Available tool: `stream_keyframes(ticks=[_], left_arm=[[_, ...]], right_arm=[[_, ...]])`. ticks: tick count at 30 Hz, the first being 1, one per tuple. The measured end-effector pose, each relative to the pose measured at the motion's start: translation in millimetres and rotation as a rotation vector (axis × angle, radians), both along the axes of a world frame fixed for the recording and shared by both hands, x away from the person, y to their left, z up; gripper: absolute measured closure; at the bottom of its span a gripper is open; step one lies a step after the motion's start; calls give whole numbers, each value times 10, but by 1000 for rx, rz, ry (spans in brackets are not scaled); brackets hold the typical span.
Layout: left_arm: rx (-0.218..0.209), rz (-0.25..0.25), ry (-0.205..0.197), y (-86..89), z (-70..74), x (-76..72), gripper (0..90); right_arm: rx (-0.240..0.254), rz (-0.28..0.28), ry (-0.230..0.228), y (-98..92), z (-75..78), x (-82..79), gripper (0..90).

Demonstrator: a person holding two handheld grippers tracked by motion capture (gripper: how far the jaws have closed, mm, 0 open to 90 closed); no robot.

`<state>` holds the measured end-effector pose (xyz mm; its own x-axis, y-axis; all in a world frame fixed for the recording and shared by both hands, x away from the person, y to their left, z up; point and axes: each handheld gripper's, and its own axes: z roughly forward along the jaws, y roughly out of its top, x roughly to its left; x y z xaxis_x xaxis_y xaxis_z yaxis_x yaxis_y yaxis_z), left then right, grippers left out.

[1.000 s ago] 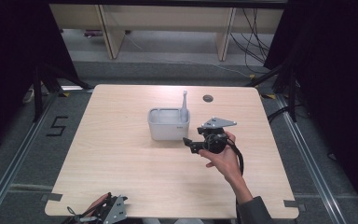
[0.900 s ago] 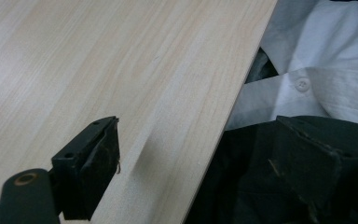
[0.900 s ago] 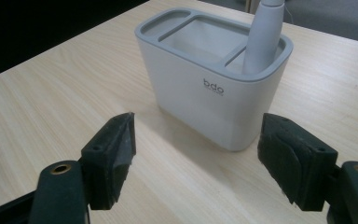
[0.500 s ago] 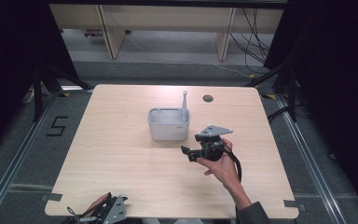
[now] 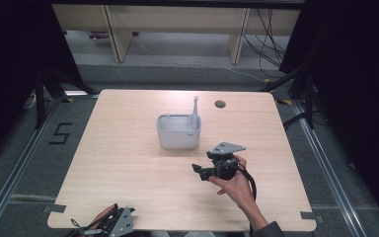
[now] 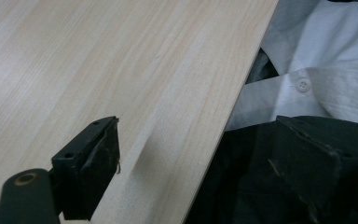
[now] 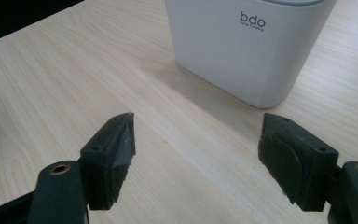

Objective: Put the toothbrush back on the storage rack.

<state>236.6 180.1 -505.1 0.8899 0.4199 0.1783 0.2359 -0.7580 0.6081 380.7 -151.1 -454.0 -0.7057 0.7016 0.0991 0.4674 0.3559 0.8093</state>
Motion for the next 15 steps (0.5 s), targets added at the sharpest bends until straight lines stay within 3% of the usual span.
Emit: stream_keyframes(ticks=[2, 3, 6, 8, 11, 12, 15], left_arm=[[0, 0, -2, 0, 2, -1, 153], [0, -1, -2, 1, 4, -2, 153], [1, -1, -3, 2, 4, 0, 153], [0, -2, -3, 2, 4, 0, 153], [2, -2, -4, 3, 6, 0, 153], [3, -2, -4, 3, 6, 0, 153], [2, -2, -4, 2, 5, -1, 153]], right_arm=[[-9, -4, -11, -4, -22, -14, 277], [3, -21, 23, 8, -39, -45, 277], [-9, 1, 6, 2, -91, -48, 277], [2, -26, 32, 22, -118, -98, 277], [-20, -2, 14, 5, -137, -111, 277], [-2, 13, 7, 15, -157, -109, 277], [-6, 0, 31, 16, -166, -177, 277]])
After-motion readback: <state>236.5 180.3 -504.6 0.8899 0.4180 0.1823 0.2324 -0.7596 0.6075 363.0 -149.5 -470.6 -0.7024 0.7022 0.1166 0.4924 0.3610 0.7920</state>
